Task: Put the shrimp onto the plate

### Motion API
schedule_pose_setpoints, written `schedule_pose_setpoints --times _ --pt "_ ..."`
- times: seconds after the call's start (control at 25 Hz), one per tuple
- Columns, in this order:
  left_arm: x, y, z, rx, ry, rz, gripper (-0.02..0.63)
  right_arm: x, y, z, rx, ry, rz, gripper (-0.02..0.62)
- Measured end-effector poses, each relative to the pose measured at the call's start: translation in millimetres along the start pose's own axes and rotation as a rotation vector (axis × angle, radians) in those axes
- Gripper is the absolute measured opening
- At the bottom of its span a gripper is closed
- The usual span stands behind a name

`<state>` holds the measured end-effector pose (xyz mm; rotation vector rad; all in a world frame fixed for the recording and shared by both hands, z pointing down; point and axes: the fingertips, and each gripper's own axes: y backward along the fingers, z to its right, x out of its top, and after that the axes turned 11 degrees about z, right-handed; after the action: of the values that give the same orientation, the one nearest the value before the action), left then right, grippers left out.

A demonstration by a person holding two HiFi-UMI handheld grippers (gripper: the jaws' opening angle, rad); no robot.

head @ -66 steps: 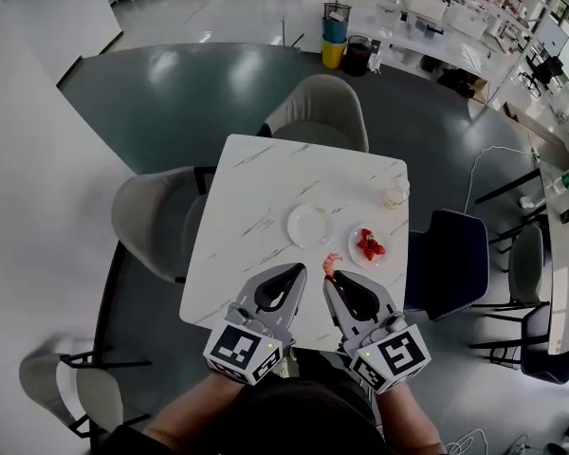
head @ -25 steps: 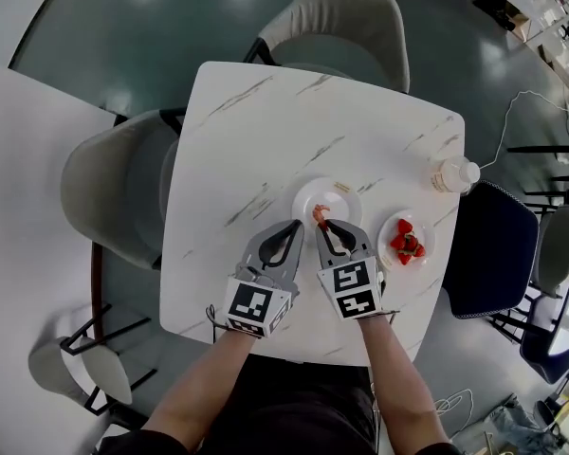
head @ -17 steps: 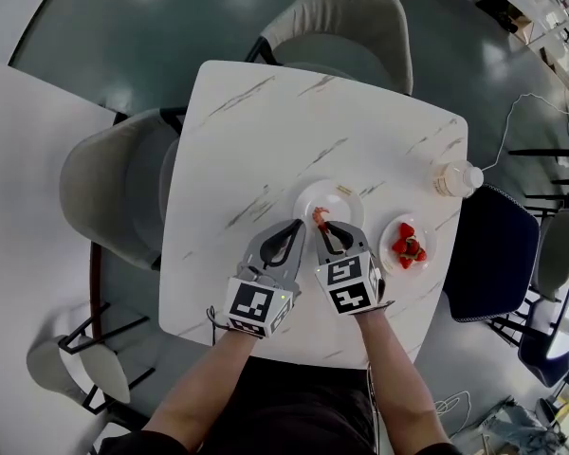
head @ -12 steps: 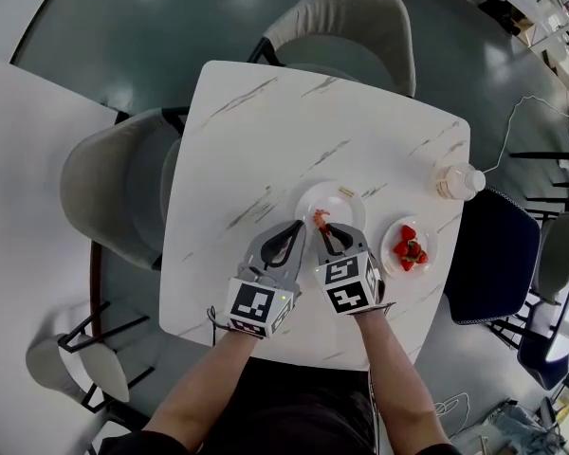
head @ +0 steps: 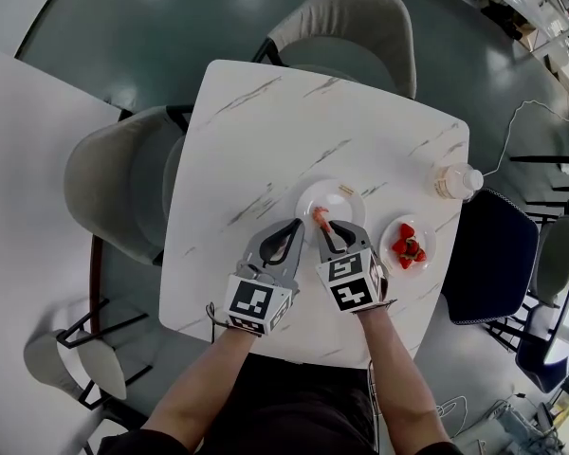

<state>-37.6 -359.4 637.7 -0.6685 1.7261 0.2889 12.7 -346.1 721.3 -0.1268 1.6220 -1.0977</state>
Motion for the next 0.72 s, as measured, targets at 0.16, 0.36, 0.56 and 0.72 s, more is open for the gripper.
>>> schedule_pose_setpoints --times 0.16,0.36,0.56,0.72 --pt "11 6 11 -0.005 -0.006 -0.007 0.009 20 30 0 -0.018 -0.051 0.105 0.052" --pt "41 21 40 -0.041 -0.022 -0.02 0.009 61 87 -5 -0.037 -0.122 0.293 0.003" --pt "83 43 71 -0.068 -0.031 -0.007 0.009 101 147 -16 -0.045 -0.139 0.443 0.003" --pt "121 62 92 -0.081 -0.04 0.014 0.009 129 190 -32 -0.047 -0.123 0.513 0.003"
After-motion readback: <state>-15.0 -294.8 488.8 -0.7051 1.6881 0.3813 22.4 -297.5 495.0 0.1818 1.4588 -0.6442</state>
